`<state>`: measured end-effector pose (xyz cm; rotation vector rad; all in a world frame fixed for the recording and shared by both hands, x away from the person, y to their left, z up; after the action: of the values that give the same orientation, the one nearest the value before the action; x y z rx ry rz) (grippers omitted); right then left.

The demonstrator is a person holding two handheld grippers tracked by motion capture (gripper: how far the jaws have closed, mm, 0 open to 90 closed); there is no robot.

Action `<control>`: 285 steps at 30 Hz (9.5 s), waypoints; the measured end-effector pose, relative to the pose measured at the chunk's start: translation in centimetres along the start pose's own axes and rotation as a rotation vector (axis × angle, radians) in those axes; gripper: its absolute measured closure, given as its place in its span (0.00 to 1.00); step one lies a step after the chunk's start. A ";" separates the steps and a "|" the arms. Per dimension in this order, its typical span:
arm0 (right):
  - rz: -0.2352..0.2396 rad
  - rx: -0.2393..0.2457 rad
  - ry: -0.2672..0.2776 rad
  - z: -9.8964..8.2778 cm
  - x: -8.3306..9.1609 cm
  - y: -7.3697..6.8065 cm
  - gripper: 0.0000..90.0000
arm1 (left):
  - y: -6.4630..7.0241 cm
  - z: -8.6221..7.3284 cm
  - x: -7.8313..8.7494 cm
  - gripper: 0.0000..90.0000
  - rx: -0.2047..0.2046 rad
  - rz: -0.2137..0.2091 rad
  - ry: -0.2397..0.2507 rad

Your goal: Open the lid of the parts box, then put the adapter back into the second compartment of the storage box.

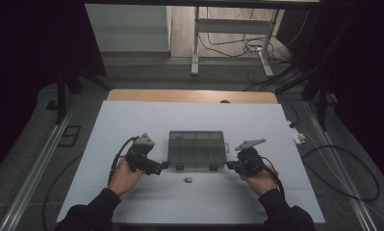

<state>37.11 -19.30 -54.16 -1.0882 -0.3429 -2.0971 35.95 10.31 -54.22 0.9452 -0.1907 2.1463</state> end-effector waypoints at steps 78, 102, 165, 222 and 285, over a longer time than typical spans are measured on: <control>-0.013 -0.038 0.275 10.2 0.8 2.2 0.99 | 4.3 2.6 -5.2 0.99 -0.143 -0.066 -0.040; -0.045 -0.083 0.321 12.4 -0.3 4.9 0.99 | 4.4 2.5 -5.3 0.99 -0.130 -0.073 -0.029; -0.040 -0.016 0.213 9.1 1.0 2.2 0.41 | 2.3 2.2 -0.5 0.53 -0.086 -0.043 -0.003; -0.037 -0.063 0.180 -3.7 8.2 -1.1 0.00 | 1.3 -7.8 12.3 0.00 0.083 0.123 0.113; 0.033 -0.021 0.119 -3.9 7.1 -2.9 0.00 | 1.4 -9.7 13.9 0.00 0.110 0.148 0.073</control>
<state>30.12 -22.83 -50.67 -0.9691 -0.2437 -2.1292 23.52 21.58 -51.44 0.9386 -0.1101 2.3443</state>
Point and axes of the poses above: each handheld gripper's, and its own axes: x roughly backward along the jaws, z roughly out of its top, y roughly to its right, the point moved 7 cm from there along -x, roughly forward along the jaws
